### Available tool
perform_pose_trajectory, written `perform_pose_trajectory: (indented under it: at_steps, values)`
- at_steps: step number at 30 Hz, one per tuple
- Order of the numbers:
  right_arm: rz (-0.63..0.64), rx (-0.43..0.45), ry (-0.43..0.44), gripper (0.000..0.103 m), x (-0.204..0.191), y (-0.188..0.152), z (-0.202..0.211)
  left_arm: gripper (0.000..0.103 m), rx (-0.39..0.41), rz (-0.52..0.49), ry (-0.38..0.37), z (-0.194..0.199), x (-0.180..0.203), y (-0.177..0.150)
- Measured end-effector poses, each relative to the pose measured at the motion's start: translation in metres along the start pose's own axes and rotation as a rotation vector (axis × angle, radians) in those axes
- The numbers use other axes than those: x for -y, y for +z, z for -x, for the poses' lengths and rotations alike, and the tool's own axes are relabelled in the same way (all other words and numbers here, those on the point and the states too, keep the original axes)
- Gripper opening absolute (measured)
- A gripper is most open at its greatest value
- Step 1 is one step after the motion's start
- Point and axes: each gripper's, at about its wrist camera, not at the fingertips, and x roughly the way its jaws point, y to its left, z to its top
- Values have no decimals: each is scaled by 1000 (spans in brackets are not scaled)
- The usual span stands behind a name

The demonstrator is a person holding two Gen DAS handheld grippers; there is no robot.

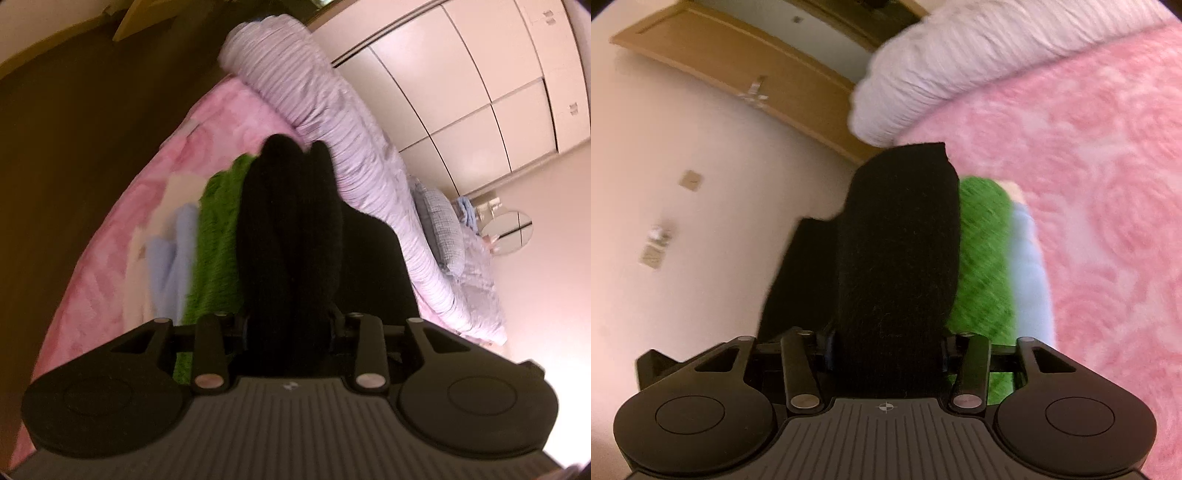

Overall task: Fold clothes
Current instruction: 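Lower the black skirt onto the green cloth stack with both grippers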

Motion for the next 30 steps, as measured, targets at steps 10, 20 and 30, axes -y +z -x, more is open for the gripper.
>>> perform_pose_trajectory:
  at_steps: [10, 20, 30]
  values:
    - [83, -42, -119, 57, -18, 9, 32, 28, 100, -51, 149, 53, 32, -9]
    - [269, -5, -221, 23, -48, -20, 44, 5, 68, -272, 289, 44, 70, -37]
    - [427, -20, -262, 23, -66, -34, -3, 4, 93, -211, 349, 33, 30, -26]
